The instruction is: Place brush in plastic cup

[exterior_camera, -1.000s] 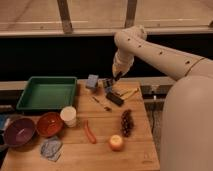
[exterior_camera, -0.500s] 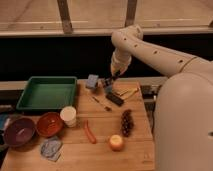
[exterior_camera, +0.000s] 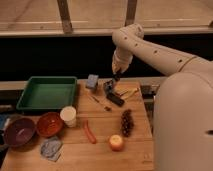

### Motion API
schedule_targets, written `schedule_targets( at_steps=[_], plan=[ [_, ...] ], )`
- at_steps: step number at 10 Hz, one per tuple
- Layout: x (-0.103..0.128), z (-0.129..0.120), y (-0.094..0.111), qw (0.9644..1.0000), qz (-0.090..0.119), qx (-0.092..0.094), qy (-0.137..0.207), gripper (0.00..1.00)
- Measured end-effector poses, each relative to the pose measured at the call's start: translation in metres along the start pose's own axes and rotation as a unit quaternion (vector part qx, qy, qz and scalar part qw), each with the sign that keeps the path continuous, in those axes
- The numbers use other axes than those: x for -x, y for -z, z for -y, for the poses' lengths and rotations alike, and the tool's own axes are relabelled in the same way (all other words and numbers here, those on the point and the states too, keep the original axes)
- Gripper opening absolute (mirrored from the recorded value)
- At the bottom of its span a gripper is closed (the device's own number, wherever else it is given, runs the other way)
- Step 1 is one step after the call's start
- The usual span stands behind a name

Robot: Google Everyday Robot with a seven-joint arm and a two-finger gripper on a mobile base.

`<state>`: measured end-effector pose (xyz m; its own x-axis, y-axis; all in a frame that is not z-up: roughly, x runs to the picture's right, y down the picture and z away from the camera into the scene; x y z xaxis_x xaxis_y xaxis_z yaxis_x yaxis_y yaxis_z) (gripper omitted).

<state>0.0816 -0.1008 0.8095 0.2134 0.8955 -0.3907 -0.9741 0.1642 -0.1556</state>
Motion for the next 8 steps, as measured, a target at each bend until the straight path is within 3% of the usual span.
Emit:
schedule_targets(
  at_steps=[2, 3, 8],
  plan=[
    [-0.0001, -0.0007, -0.0015, 1.0000, 0.000, 0.003, 0.003, 0.01],
    [-0.0003, -0.0008, -0.0019, 1.0000, 0.000, 0.003, 0.003, 0.07],
    [-0.0005, -0.0006, -0.0019, 1.0000, 0.000, 0.003, 0.003, 0.57]
  ],
)
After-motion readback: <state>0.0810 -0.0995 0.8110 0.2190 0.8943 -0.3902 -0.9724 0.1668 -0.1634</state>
